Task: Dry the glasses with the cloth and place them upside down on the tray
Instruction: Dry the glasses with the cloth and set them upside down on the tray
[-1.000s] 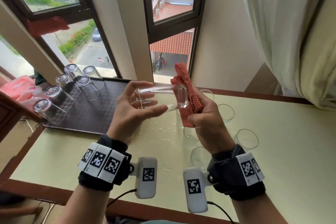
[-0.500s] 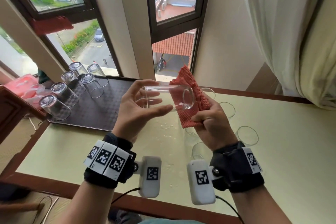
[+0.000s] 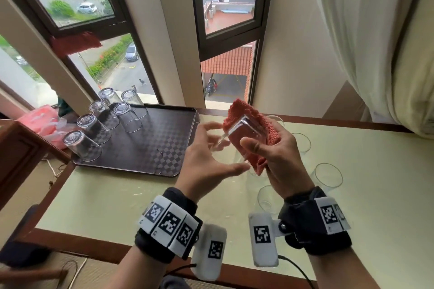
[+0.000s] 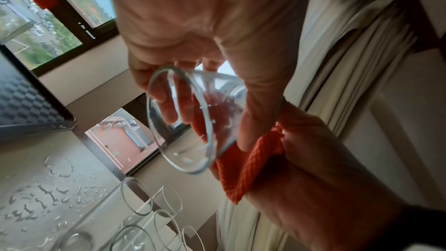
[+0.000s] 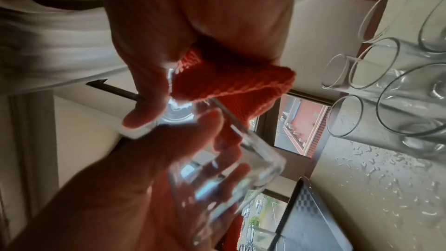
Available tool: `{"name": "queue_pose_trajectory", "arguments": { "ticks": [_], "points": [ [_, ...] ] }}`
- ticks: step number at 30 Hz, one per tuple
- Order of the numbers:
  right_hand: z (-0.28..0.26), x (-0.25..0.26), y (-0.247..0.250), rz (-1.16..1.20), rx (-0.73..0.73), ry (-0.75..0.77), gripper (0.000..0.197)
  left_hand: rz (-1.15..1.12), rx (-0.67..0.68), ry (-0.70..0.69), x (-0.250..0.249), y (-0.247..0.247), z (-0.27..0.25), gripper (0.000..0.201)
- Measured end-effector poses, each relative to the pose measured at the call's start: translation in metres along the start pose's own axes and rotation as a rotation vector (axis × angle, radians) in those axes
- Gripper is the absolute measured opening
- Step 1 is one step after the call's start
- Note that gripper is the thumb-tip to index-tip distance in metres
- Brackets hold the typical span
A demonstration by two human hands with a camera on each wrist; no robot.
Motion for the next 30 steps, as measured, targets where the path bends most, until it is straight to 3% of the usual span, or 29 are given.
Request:
{"name": "queue_pose_trajectory", "arguments": {
  "ticks": [3, 5, 7, 11, 16, 18, 21, 24, 26, 27, 30],
  "points": [
    [-0.003, 0.002, -0.011, -0.139, 0.052, 0.042, 0.063, 0.108, 0.069, -0.035, -0.002, -0.004, 0.002, 0.085],
    [-0.006, 0.001, -0.018, -0.106, 0.082, 0.023, 0.051, 0.057, 0.090, -0.044, -0.002, -0.005, 0.002, 0.076],
    [-0.009, -0.003, -0.024, -0.033, 0.115, -0.006, 0.055, -0.131, 0.086, 0.009, -0.002, -0.003, 0.001, 0.068],
    [-0.010, -0.013, -0.033, -0.082, 0.194, -0.024, 0.085, -0.493, 0.105, 0.065, -0.001, 0.000, 0.003, 0.061],
    [-0.010, -0.026, -0.041, -0.121, 0.215, -0.106, 0.050, -0.751, 0.113, 0.140, 0.009, 0.004, 0.009, 0.063],
    [-0.009, -0.032, -0.041, -0.112, 0.200, -0.125, 0.049, -0.815, 0.134, 0.172, 0.011, 0.004, 0.011, 0.064],
    [-0.009, -0.036, -0.041, -0.054, 0.190, -0.121, 0.053, -0.798, 0.162, 0.196, 0.017, 0.005, 0.015, 0.070],
    [-0.012, -0.029, -0.037, -0.086, 0.193, -0.029, 0.051, -0.679, 0.177, 0.206, 0.026, 0.022, 0.018, 0.099],
    [-0.014, -0.025, -0.035, -0.131, 0.238, -0.013, 0.058, -0.584, 0.261, 0.206, 0.032, 0.034, 0.021, 0.114],
    [-0.014, -0.025, -0.034, -0.163, 0.260, -0.012, 0.063, -0.549, 0.322, 0.205, 0.034, 0.038, 0.021, 0.112],
    [-0.013, -0.027, -0.029, -0.229, 0.284, -0.038, 0.072, -0.499, 0.412, 0.225, 0.035, 0.043, 0.019, 0.083]
  ]
}}
Point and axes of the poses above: each hand's wrist, its own z-axis towards the middle knuckle, its own y-axis out of the back of the hand, x = y × z, the point moved 5 cm from there along z, towards the middle knuckle, and after that the axes turned 12 degrees about z, right-handed, at the moved point
